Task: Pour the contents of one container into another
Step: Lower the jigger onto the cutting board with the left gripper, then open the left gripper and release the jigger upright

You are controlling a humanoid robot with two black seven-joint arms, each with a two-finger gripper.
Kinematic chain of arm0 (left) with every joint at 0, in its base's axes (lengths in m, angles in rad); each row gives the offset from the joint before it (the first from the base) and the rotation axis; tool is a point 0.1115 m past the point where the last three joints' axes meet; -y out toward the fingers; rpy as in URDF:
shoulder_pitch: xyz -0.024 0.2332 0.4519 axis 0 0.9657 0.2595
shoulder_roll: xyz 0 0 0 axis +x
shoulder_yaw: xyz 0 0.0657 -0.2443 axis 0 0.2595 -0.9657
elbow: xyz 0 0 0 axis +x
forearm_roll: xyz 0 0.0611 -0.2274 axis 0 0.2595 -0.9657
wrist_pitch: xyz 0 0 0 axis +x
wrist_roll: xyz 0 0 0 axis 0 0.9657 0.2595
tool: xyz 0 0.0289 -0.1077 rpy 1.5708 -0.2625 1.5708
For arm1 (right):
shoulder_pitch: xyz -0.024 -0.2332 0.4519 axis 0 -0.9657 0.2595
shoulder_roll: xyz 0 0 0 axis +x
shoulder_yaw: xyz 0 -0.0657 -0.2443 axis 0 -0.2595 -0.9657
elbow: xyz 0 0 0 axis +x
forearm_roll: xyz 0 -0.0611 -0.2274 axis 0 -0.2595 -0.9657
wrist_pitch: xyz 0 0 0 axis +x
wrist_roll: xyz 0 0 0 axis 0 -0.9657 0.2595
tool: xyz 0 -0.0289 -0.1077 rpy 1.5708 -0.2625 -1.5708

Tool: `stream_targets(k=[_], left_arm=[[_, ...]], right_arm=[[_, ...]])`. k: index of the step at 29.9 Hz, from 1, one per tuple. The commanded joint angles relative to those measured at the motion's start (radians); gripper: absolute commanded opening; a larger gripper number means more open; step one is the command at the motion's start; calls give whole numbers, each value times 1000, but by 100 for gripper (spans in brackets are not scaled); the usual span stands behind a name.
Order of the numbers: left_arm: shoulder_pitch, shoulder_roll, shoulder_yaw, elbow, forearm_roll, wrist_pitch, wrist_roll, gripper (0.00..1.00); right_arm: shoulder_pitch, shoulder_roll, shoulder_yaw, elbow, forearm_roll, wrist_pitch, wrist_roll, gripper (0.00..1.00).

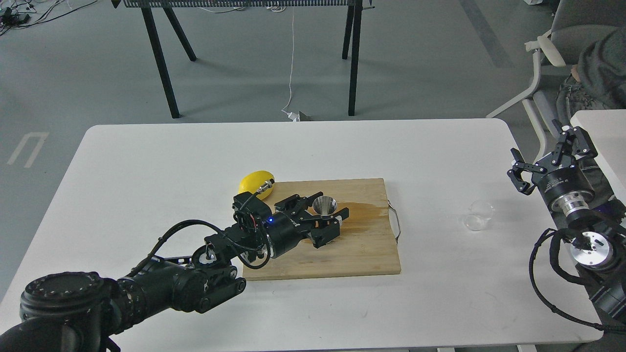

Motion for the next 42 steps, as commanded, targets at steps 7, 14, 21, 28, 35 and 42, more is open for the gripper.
stream_targets(k=[7,14,21,28,35,42], left_arm=[[39,0,1,-2,0,0,0,92],[39,0,1,-5,0,0,0,92],[44,0,0,-8,0,0,0,92],[53,0,-2,-9,0,0,0,92],[67,0,-2,-9,0,0,0,92],[67,0,-5,-9,0,0,0,92]], right_arm=[[-2,0,0,0,-1,0,0,99],[-5,0,0,0,-1,0,0,99],[-8,-2,0,0,-1,0,0,99],[-6,2,0,0,-1,0,0,99],[-6,2,0,0,1,0,0,99],[-6,0,0,0,-1,0,0,99]])
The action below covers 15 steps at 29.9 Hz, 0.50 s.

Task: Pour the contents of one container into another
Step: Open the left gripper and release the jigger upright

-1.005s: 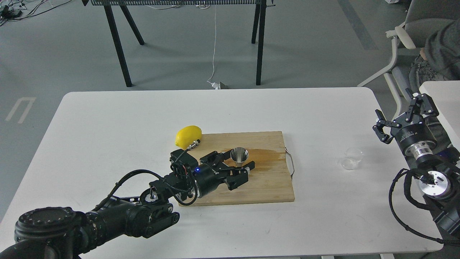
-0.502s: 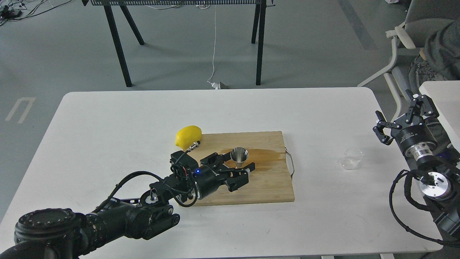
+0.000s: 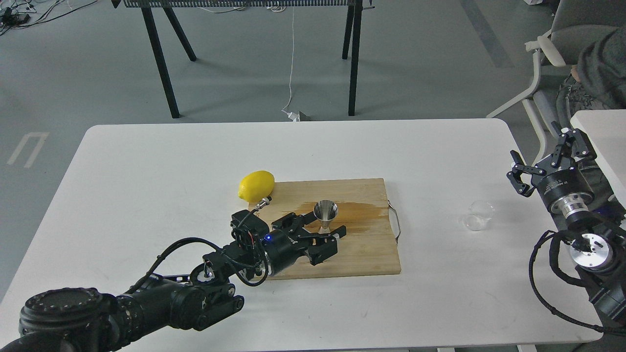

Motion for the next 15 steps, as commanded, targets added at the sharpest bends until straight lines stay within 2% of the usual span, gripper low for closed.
stream_targets(k=[1,15], left_arm=[[-1,0,-2,0,0,0,0,92],[2,0,-3,-1,0,0,0,92]], right_arm=[[0,-1,0,0,-1,0,0,99],[-1,-1,0,-1,-1,0,0,99]])
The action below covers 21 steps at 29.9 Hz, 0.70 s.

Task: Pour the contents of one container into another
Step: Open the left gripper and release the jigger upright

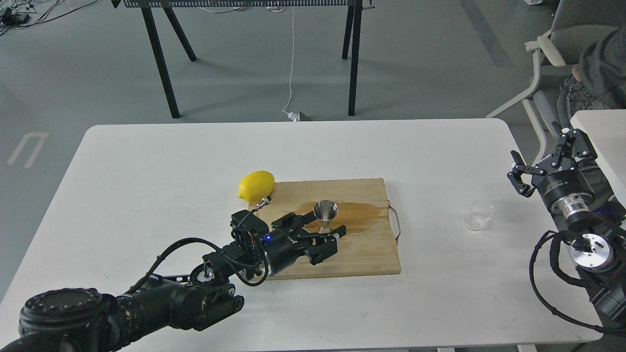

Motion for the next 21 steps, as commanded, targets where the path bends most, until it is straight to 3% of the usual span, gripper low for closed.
stream_targets(k=[1,21], left_arm=[[4,0,0,-1,0,0,0,92],[14,58,-2,-37,-2,0,0,92]], right_arm=[[0,0,0,0,0,0,0,99],[-2,0,0,0,0,0,0,99]])
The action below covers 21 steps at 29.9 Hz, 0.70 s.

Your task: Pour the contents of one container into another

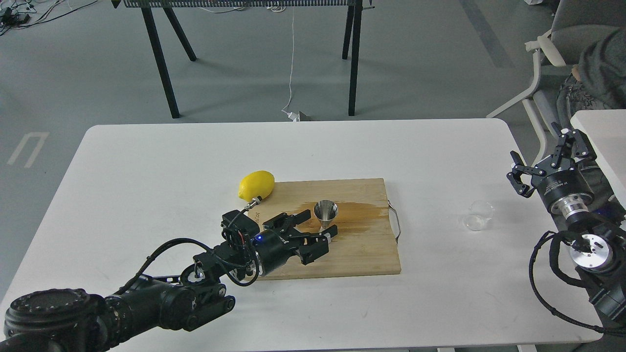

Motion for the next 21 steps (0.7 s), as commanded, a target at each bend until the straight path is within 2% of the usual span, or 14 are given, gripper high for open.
stream_targets(k=[1,9,21], left_arm=[[6,14,0,-1,0,0,0,92],[15,32,-1,-5,0,0,0,92],[33,149,-9,-126,-5,0,0,92]], right_arm=[[-1,0,0,0,0,0,0,99],[-1,-1,0,0,0,0,0,99],[1,0,0,0,0,0,0,99]])
